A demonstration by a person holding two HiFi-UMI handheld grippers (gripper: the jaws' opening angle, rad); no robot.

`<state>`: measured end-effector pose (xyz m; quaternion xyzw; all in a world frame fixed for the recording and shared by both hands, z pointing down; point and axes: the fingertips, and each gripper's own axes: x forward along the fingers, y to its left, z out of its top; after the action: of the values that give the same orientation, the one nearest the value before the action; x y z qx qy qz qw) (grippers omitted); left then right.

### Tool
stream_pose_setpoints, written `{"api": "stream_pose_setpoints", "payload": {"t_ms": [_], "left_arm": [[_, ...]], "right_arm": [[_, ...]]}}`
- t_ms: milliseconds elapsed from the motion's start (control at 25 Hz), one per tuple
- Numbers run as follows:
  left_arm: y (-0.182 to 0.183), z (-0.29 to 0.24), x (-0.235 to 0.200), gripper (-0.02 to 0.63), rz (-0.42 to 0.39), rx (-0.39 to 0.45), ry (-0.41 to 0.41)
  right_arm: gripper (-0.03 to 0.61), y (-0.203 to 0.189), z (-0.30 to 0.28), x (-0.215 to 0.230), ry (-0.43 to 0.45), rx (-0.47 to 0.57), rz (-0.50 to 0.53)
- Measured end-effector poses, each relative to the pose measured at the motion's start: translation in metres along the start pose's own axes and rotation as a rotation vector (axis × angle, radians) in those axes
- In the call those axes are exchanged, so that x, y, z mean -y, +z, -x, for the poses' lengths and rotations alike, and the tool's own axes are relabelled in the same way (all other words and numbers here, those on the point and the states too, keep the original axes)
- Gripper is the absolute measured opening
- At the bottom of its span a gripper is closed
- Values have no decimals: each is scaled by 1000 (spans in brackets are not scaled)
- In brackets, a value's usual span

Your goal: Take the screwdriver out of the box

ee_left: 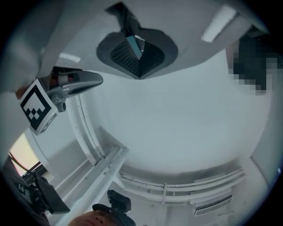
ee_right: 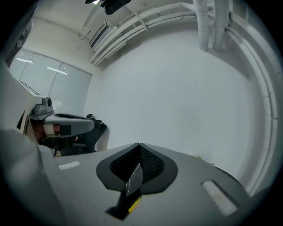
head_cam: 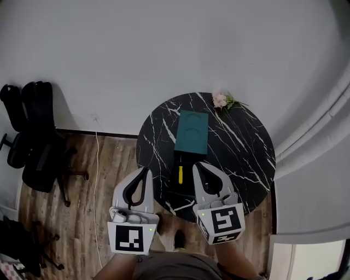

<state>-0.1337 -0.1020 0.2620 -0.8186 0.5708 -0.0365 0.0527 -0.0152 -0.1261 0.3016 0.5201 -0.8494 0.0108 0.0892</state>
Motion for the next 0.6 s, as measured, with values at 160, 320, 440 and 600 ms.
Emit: {"api": "stream_pose_setpoints", "payload": {"t_ms": [160, 320, 440, 600], "left_arm": [[-2, -25, -15, 0, 7, 11, -53], [2, -50, -28, 0, 16, 28, -103], [0, -60, -33, 0, 33, 26, -125], [-11, -68, -33, 0, 35, 0, -145]], "right_arm": [[26, 5, -24, 3, -42, -3, 5], [26, 11, -40, 10, -93, -9, 6], [26, 9, -48, 14, -116, -27, 6], [26, -6, -57, 16, -125, -71, -14]]}}
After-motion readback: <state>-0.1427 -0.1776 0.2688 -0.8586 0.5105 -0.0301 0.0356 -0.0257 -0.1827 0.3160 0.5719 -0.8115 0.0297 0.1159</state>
